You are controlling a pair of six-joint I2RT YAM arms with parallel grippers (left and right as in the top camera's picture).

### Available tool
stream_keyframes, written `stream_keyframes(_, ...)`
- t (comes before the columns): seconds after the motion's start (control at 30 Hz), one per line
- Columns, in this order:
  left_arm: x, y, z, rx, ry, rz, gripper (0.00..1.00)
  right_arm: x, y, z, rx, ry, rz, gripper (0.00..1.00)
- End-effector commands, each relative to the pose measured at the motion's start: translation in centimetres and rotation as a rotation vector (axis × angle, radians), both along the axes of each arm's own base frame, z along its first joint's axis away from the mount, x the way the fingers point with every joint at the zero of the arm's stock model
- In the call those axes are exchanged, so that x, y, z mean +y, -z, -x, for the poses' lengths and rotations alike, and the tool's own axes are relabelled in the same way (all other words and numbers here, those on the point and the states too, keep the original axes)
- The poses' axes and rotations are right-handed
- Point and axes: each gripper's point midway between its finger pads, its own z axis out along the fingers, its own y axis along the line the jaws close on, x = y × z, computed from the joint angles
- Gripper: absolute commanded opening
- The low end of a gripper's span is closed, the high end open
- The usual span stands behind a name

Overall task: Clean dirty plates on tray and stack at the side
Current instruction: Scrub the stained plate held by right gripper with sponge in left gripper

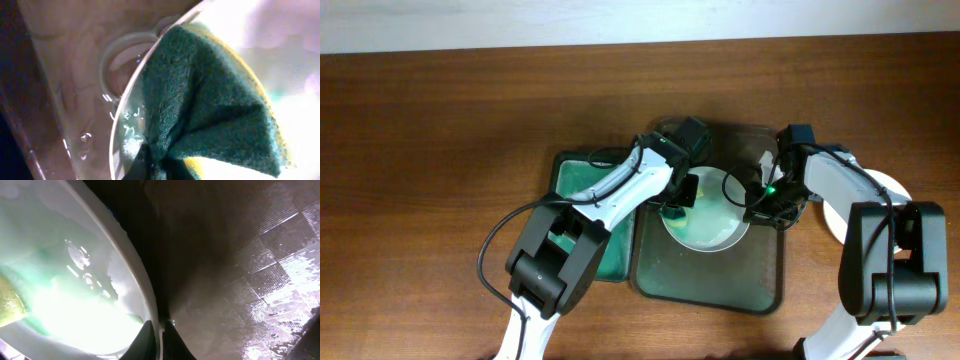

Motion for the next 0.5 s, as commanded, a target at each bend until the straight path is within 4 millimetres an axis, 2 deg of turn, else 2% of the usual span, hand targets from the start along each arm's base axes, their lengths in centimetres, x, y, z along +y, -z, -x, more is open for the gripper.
stream_keyframes(0.0, -3.1, 2.2, -0.1, 0.039, 0.112, 0.139, 0.0, -1.1, 1.1, 0.7, 0.035, 0.0, 0.052, 0.08)
stream_keyframes(0.07, -6.9, 2.4, 2.0, 0.131, 0.179, 0.316, 0.0, -1.1, 1.1, 0.7, 0.034, 0.0, 0.052, 0.08)
stream_keyframes(0.13, -9.1, 2.4, 3.9, 0.198, 0.231, 0.412, 0.0, -1.1, 1.1, 0.7, 0.034, 0.0, 0.052, 0.08)
stream_keyframes(0.23, -10.3, 2.0, 5.0, 0.187, 0.318, 0.433, 0.0, -1.1, 1.1, 0.7, 0.033, 0.0, 0.052, 0.09)
stream_keyframes(0.47, -12.1, 0.8, 5.3, 0.119, 0.48, 0.515, 0.0, -1.1, 1.1, 0.7, 0.033, 0.0, 0.052, 0.09)
